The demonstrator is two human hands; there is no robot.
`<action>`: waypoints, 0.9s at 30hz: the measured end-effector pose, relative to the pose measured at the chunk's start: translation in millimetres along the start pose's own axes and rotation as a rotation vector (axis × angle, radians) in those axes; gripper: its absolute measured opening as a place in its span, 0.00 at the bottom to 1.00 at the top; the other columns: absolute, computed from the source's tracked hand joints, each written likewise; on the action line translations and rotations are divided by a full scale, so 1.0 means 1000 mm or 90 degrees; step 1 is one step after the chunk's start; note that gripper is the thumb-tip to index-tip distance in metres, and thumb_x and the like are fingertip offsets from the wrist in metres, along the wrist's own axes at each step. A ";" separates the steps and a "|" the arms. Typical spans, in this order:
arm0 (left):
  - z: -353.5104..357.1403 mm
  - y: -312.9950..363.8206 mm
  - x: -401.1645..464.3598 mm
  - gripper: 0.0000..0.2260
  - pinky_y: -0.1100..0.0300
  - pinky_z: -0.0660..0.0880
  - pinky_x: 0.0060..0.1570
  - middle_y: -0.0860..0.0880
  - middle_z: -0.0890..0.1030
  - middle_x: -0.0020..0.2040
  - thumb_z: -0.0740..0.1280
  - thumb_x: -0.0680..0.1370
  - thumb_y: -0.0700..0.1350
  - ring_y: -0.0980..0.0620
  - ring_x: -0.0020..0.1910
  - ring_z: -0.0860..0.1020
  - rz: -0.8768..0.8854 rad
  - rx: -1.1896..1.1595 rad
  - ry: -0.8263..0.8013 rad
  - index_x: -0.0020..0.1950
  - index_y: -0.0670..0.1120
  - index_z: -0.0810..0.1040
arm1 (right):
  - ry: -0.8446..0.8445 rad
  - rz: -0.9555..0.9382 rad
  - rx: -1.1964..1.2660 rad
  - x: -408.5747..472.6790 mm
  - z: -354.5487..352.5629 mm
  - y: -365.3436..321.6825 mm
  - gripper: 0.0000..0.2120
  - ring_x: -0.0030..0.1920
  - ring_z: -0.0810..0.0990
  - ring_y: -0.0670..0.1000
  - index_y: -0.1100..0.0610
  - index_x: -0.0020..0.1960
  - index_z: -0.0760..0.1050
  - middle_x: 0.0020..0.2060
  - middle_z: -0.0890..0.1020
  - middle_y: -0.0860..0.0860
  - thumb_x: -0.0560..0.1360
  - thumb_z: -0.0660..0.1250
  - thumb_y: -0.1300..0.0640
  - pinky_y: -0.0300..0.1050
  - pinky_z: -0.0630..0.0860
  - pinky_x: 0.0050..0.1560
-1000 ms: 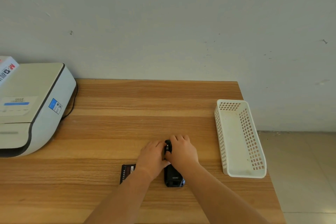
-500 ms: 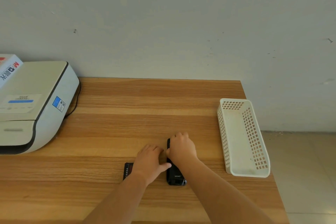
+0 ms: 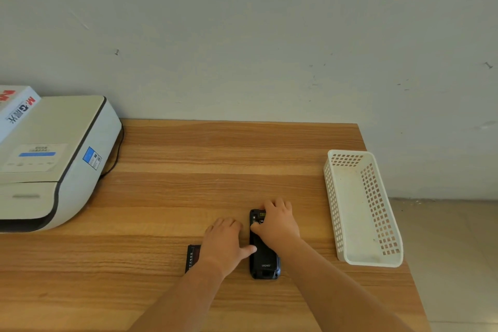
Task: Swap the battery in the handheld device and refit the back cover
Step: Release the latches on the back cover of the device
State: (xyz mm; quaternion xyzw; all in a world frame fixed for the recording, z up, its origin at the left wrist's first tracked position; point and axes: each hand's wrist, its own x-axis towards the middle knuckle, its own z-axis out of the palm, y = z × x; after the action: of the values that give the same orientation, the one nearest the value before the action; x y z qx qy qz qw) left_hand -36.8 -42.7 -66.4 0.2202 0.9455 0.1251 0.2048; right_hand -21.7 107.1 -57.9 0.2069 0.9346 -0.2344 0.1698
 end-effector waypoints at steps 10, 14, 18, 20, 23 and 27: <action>0.004 0.001 -0.003 0.22 0.57 0.66 0.65 0.57 0.75 0.59 0.67 0.73 0.63 0.55 0.63 0.68 -0.007 -0.016 0.008 0.63 0.53 0.75 | 0.027 0.027 0.003 0.003 0.007 -0.008 0.22 0.64 0.64 0.54 0.53 0.64 0.69 0.62 0.70 0.50 0.73 0.64 0.47 0.49 0.72 0.60; 0.004 0.001 -0.003 0.21 0.56 0.67 0.63 0.55 0.75 0.58 0.66 0.74 0.63 0.54 0.62 0.69 -0.008 -0.016 -0.005 0.62 0.52 0.75 | 0.006 0.072 0.240 0.001 -0.005 0.018 0.20 0.58 0.72 0.49 0.54 0.64 0.71 0.59 0.74 0.49 0.75 0.67 0.50 0.42 0.73 0.54; 0.003 0.001 -0.005 0.20 0.56 0.67 0.64 0.55 0.75 0.60 0.65 0.76 0.62 0.53 0.62 0.69 0.006 -0.006 -0.013 0.62 0.52 0.75 | 0.055 0.174 0.354 -0.019 -0.013 0.042 0.04 0.39 0.76 0.44 0.53 0.52 0.75 0.45 0.80 0.50 0.79 0.63 0.55 0.34 0.69 0.33; 0.003 0.003 -0.007 0.22 0.57 0.67 0.64 0.54 0.74 0.61 0.64 0.76 0.63 0.53 0.63 0.69 0.017 0.004 -0.016 0.64 0.51 0.73 | 0.028 0.199 0.372 -0.027 -0.010 0.046 0.04 0.32 0.75 0.44 0.53 0.50 0.75 0.39 0.80 0.49 0.80 0.62 0.55 0.34 0.68 0.27; 0.004 0.008 -0.010 0.26 0.56 0.66 0.65 0.53 0.73 0.63 0.65 0.75 0.64 0.52 0.64 0.68 0.025 0.014 -0.025 0.66 0.50 0.71 | -0.006 0.190 0.380 -0.033 -0.003 0.043 0.04 0.33 0.76 0.44 0.52 0.46 0.76 0.38 0.80 0.48 0.79 0.65 0.54 0.34 0.68 0.28; 0.007 0.012 -0.013 0.27 0.55 0.65 0.66 0.53 0.72 0.64 0.67 0.74 0.63 0.52 0.65 0.67 0.021 0.013 -0.027 0.68 0.51 0.70 | 0.011 0.202 0.397 -0.033 0.006 0.035 0.02 0.39 0.80 0.45 0.53 0.48 0.77 0.43 0.81 0.49 0.78 0.67 0.55 0.35 0.72 0.33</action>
State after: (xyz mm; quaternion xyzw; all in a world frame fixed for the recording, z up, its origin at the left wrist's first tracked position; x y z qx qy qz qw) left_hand -18.4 -37.6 -64.3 0.2404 0.9385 0.1139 0.2201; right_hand 23.6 122.0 -62.0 0.3932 0.7756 -0.4778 0.1245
